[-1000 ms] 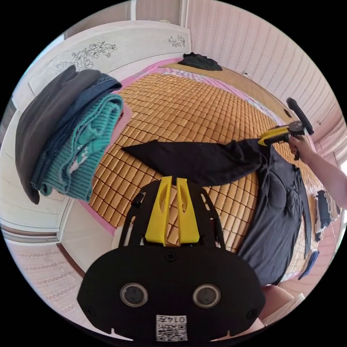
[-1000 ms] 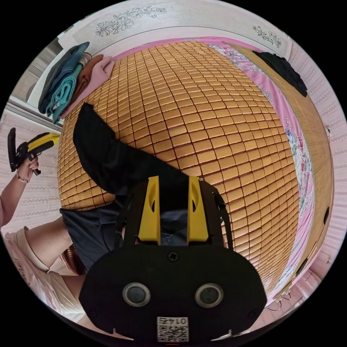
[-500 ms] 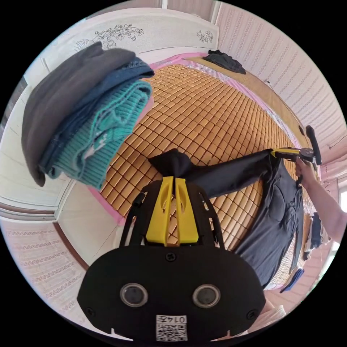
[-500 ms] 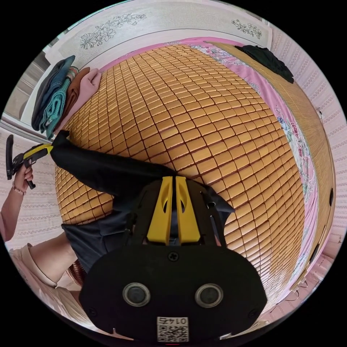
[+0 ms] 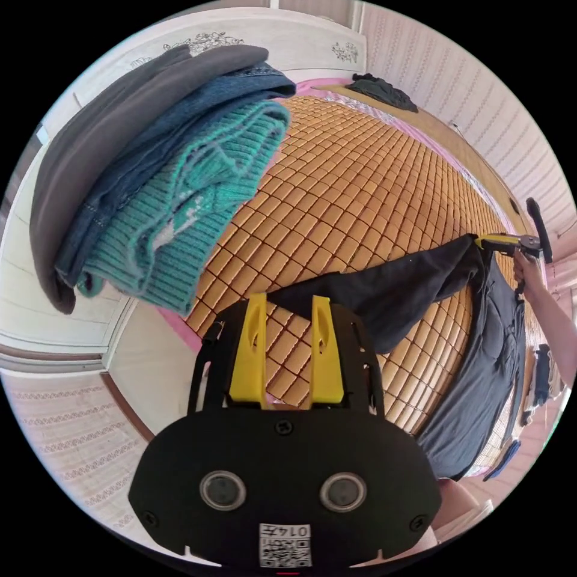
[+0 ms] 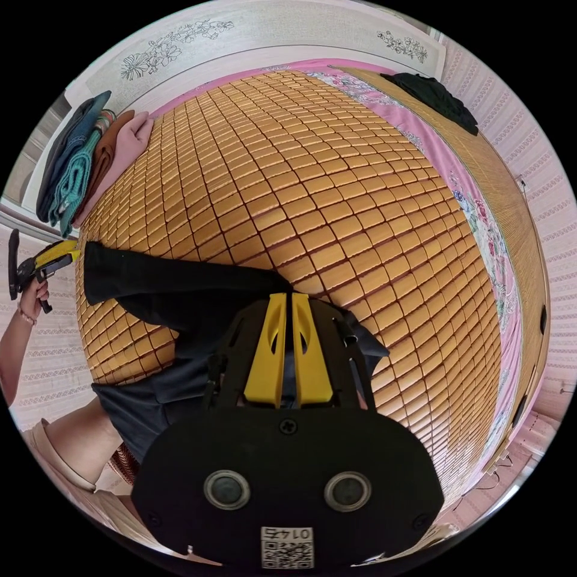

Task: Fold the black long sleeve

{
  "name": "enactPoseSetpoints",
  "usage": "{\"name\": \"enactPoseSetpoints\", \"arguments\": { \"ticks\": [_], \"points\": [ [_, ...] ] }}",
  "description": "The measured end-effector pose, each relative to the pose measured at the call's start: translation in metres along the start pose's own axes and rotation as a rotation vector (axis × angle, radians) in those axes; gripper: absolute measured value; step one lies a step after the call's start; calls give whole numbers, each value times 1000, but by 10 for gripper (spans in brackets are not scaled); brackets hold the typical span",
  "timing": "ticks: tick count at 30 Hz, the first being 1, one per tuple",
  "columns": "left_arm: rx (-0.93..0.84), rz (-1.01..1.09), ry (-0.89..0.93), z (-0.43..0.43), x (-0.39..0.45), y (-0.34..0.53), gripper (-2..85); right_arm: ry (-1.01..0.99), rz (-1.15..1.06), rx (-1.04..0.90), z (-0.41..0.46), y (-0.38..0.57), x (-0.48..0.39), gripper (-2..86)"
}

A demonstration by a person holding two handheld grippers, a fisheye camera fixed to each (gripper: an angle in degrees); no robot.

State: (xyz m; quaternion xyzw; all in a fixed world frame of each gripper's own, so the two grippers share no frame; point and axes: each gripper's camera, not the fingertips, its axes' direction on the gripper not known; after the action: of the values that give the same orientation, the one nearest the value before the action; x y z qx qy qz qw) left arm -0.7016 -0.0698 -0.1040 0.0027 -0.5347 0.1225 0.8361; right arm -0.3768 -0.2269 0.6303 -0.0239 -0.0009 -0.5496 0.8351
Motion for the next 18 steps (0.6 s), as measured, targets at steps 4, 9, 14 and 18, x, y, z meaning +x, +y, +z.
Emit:
{"name": "enactPoseSetpoints", "arguments": {
  "ticks": [4,9,14,18],
  "points": [
    [-73,108,80,29,4,-20,12,13,-15,-10,2,-3,-6,-4],
    [-148,99,137,-2,-11,5,-3,9,-25,-14,4,-5,-11,-4],
    [0,-53,276,-78,-48,14,-2,-1,-45,4,3,-2,-14,-4],
    [114,-282,127,-63,-94,-8,12,26,-24,-11,9,-5,-15,-4]
  ]
}}
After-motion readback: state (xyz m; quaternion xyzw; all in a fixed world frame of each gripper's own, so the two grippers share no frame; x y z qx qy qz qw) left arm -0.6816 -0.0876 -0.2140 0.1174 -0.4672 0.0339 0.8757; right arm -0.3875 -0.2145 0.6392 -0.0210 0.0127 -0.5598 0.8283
